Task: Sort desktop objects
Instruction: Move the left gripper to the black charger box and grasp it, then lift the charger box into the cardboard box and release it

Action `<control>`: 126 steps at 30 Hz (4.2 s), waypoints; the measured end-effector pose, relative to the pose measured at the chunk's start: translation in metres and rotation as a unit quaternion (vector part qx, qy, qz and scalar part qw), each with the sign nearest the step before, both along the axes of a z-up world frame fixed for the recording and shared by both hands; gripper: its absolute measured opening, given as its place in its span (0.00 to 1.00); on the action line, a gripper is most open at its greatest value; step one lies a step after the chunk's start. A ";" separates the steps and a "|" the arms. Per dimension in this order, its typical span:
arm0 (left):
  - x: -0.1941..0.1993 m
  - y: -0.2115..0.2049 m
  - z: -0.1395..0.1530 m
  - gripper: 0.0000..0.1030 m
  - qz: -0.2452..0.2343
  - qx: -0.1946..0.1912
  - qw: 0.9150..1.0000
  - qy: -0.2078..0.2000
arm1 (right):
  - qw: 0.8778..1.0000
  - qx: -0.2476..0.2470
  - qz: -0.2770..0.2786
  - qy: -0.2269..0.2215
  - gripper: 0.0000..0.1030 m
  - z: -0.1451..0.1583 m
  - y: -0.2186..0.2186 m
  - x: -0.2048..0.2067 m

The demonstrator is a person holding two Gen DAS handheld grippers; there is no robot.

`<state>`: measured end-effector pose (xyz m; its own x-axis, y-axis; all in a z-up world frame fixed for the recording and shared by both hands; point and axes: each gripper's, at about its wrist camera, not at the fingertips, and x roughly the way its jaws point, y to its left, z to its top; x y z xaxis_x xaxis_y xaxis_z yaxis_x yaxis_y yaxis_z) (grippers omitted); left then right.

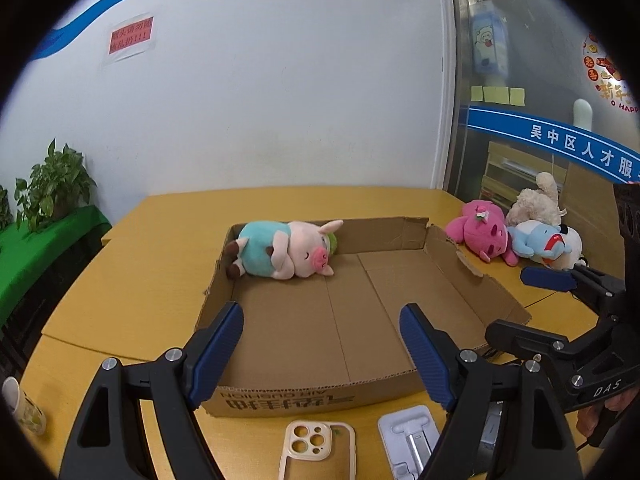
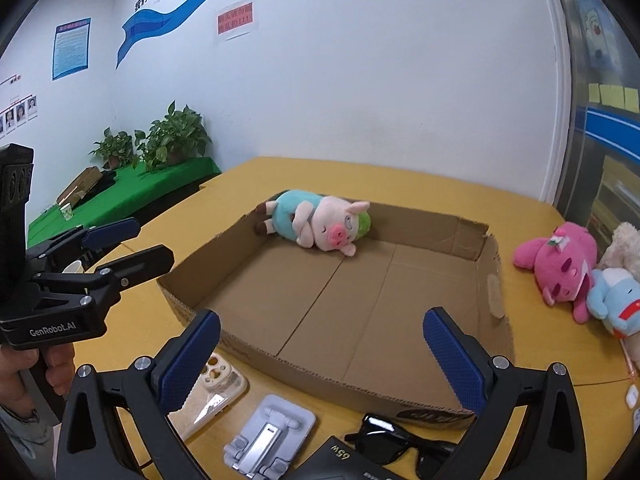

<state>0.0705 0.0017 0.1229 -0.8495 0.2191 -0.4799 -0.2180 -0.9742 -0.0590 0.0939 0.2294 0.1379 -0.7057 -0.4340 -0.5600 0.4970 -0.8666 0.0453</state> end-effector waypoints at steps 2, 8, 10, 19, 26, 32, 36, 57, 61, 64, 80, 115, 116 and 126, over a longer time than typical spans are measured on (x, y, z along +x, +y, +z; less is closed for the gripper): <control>-0.001 -0.001 -0.005 0.78 -0.013 0.022 1.000 -0.011 | 1.000 -0.008 0.005 -0.012 1.00 -0.008 -0.001 0.001; -0.001 0.027 -0.025 0.78 -0.076 0.030 0.995 -0.055 | 0.999 0.019 0.022 -0.025 1.00 -0.037 0.003 0.010; -0.004 0.038 -0.036 0.78 -0.107 0.043 0.990 -0.084 | 0.999 0.004 0.032 -0.042 1.00 -0.048 0.019 0.016; -0.012 0.096 -0.094 0.78 -0.236 0.079 0.946 -0.208 | 0.990 0.028 0.078 -0.116 1.00 -0.107 0.072 0.072; -0.017 0.120 -0.143 0.68 -0.271 0.101 0.914 -0.286 | 0.983 0.029 0.067 -0.169 1.00 -0.133 0.088 0.062; -0.013 0.117 -0.149 0.57 -0.277 0.108 0.905 -0.303 | 0.971 0.053 0.132 -0.192 1.00 -0.141 0.067 0.074; 0.003 0.122 -0.141 0.57 -0.327 0.117 0.878 -0.329 | 0.959 0.033 0.165 -0.228 0.99 -0.135 0.087 0.089; 0.022 0.130 -0.130 0.43 -0.311 0.094 0.895 -0.306 | 0.972 0.138 0.096 -0.164 0.97 -0.152 0.096 0.109; 0.024 0.128 -0.111 0.43 -0.304 0.095 0.909 -0.268 | 0.976 0.157 0.082 -0.126 0.95 -0.138 0.090 0.115; 0.021 0.120 -0.081 0.43 -0.295 0.103 0.924 -0.220 | 0.982 0.145 0.075 -0.098 0.93 -0.116 0.090 0.113; -0.070 0.057 0.124 0.43 -0.220 0.085 0.971 0.031 | 0.965 0.169 0.137 0.143 0.93 0.097 -0.005 0.001; -0.359 0.136 -0.128 0.41 -0.142 0.116 0.926 -0.329 | 0.937 0.211 0.148 -0.235 0.92 -0.144 -0.012 -0.328; -0.360 0.136 -0.128 0.41 -0.140 0.119 0.925 -0.331 | 0.937 0.215 0.142 -0.235 0.93 -0.147 -0.013 -0.329; -0.312 0.120 -0.050 0.47 -0.145 0.078 0.955 -0.246 | 0.954 0.214 0.108 -0.181 0.96 -0.106 -0.011 -0.293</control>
